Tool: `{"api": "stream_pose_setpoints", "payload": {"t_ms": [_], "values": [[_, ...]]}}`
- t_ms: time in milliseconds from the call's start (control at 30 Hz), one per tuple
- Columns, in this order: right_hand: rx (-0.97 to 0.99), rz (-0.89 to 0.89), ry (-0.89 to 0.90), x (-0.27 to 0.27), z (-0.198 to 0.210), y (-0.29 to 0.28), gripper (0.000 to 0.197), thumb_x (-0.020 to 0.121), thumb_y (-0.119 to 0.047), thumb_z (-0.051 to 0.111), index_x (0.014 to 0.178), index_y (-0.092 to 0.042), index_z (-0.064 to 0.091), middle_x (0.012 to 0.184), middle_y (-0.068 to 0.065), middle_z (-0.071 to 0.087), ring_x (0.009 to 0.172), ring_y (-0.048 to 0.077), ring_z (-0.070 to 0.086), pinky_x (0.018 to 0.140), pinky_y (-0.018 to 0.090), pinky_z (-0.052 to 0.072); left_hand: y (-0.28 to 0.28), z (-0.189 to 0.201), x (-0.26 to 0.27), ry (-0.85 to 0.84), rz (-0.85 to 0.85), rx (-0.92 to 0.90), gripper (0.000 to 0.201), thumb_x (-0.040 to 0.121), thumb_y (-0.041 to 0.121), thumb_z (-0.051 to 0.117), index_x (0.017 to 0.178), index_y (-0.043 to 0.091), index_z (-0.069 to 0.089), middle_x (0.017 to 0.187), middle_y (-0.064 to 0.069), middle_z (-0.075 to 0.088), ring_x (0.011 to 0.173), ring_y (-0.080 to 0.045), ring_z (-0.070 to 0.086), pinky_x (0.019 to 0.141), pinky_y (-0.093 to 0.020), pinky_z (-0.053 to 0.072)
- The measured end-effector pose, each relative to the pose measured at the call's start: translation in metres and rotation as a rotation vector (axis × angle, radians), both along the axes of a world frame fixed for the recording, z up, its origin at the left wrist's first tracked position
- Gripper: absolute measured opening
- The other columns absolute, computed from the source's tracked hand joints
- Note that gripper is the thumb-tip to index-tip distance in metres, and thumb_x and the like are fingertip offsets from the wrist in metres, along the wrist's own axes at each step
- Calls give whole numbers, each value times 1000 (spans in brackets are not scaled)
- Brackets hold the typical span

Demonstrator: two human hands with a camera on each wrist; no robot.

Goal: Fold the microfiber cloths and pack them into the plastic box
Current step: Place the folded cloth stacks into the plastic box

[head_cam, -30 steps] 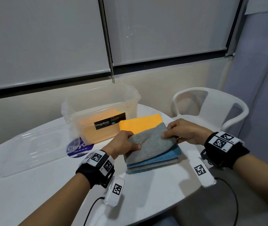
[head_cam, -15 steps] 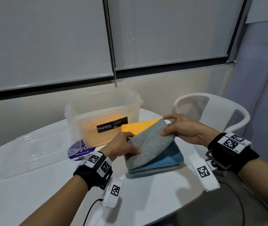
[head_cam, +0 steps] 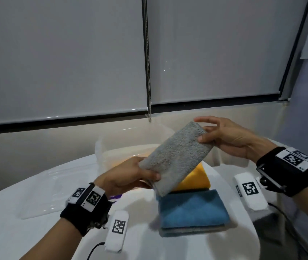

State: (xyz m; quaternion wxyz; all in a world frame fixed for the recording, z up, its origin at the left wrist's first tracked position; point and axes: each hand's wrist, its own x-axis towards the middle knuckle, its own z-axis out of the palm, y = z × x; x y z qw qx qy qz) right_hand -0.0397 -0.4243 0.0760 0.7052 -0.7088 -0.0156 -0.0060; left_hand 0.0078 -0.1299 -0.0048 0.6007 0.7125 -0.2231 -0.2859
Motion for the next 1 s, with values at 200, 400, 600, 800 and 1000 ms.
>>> {"api": "stream_pose_setpoints", "payload": {"t_ms": [200,400,600,800,1000], "values": [[-10,54,53,35,14,8,49,77,8,72,125,-1,63,125,16,67,117,30,63,100,38,53,24,62,17,17,321,-254,50,84,-8,66,129,10,56,126,-18,64,114,-36,65,91,-53,57],[-4,93,69,78,22,48,45,79,4,73,123,3,63,119,17,71,113,29,68,103,41,51,26,93,40,-106,473,-295,32,94,2,57,125,9,59,116,-13,69,101,-31,67,93,-51,52],[-89,12,93,129,21,84,35,89,-10,71,122,2,64,119,17,71,106,28,68,103,48,50,37,88,80,-213,510,-112,20,100,10,57,116,-2,55,104,-14,68,86,-19,70,67,-26,56],[-342,8,145,170,6,100,9,90,0,67,87,-7,61,90,13,64,81,23,62,70,37,56,59,73,129,-232,603,120,40,89,5,72,122,4,51,118,-23,61,102,-31,67,85,-40,59],[-743,57,199,207,-13,119,13,85,3,72,95,0,64,91,18,67,79,28,68,70,39,61,58,58,161,-408,523,680,53,77,18,83,121,12,55,114,-11,61,97,-27,68,85,-46,60]]}}
